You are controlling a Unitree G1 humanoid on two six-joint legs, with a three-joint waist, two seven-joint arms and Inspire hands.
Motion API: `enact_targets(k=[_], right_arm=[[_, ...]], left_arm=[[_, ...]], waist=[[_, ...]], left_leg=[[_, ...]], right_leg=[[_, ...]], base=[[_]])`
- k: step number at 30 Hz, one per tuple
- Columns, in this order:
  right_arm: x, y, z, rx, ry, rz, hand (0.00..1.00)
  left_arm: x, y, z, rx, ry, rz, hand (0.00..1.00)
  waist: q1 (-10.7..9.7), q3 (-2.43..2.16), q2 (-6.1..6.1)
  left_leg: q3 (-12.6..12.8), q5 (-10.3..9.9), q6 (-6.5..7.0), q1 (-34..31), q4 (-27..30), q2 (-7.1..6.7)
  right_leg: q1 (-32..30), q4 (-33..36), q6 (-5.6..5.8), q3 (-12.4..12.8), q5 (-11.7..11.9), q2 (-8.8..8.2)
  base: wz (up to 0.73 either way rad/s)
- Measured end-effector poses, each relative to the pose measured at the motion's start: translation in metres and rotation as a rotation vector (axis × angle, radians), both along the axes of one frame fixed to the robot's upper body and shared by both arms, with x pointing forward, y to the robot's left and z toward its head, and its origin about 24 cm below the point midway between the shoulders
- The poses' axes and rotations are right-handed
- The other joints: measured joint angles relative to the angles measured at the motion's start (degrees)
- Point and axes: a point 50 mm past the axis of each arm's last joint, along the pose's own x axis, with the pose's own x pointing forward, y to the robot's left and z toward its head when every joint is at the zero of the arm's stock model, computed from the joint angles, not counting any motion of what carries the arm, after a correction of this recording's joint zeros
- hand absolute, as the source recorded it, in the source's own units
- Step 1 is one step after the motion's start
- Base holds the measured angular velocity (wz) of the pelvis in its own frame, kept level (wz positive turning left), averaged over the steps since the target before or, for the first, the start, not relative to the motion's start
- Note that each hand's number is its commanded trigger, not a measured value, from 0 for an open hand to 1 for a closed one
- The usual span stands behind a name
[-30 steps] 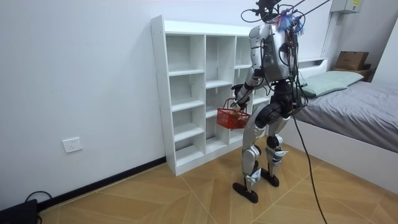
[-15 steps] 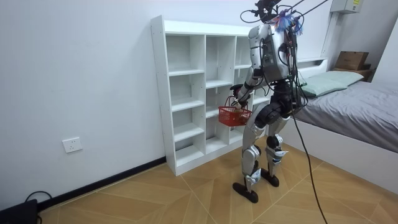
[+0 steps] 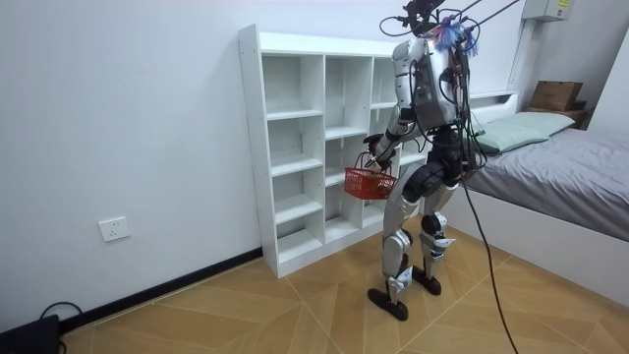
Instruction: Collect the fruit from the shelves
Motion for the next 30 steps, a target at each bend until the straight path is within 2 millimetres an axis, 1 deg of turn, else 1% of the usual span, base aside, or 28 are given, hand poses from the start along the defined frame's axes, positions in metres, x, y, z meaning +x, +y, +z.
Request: enact_targets(k=[3,5,11,15,20,22,24,30], right_arm=[[-0.003,0.0,-0.003,-0.005,0.005,0.002,0.0],[-0.008,0.0,-0.008,-0.019,0.022,0.009,0.0],[-0.015,-0.001,-0.016,-0.115,0.029,0.044,0.0],[-0.016,-0.001,-0.017,-0.177,0.008,0.061,0.0],[-0.017,-0.001,-0.016,-0.244,-0.021,0.083,0.0],[-0.017,-0.001,-0.016,-0.271,-0.028,0.093,0.0],[-0.018,-0.002,-0.016,-0.306,-0.032,0.107,0.0],[-0.021,-0.009,-0.023,-0.411,-0.014,0.129,0.0]], left_arm=[[0.0,0.001,0.0,-0.001,0.0,0.003,1.0],[0.0,0.001,0.0,-0.001,0.001,0.004,1.0],[-0.002,0.004,-0.003,0.012,0.011,-0.001,1.0],[-0.003,0.004,-0.003,0.009,0.011,-0.008,1.0],[-0.003,0.005,-0.003,0.009,0.01,-0.014,1.0],[-0.003,0.005,-0.003,0.009,0.011,-0.015,1.0],[-0.004,0.005,-0.004,0.007,0.012,-0.028,1.0],[-0.006,0.005,-0.006,0.02,0.023,-0.049,1.0]], waist=[[0.1,-0.03,0.0],[0.1,-0.04,0.01],[0.1,-0.09,-0.02],[0.1,-0.29,-0.07],[0.1,-0.4,-0.11],[0.1,-0.53,-0.1],[0.1,-0.77,-0.18],[0.1,-0.81,-0.2]], left_leg=[[0.0,0.0,0.0,0.0,0.0,0.02],[0.0,0.0,0.0,0.0,0.0,0.05],[0.1,0.0,0.0,-0.1,0.0,0.1],[0.2,0.0,0.0,-0.1,0.2,0.15],[0.2,0.0,0.02,0.0,0.4,0.18],[0.1,0.1,0.05,0.0,0.5,0.18],[0.1,0.1,0.12,0.0,0.5,0.21],[-0.1,0.1,0.16,-0.1,0.8,0.23]], right_leg=[[0.1,0.0,0.0,0.0,0.0,0.05],[0.1,0.0,0.0,0.0,0.0,0.08],[-0.1,-0.1,0.0,0.0,0.0,0.1],[-0.1,0.0,-0.02,0.1,0.0,0.14],[0.0,0.2,-0.05,0.1,0.1,0.12],[0.0,0.2,-0.02,0.1,0.1,0.13],[0.2,-0.1,-0.02,0.1,0.4,0.22],[0.6,-0.3,0.08,0.1,0.7,0.33]], base=[[0.0],[0.0],[0.0],[0.0],[0.0],[0.0],[0.0],[0.0]])
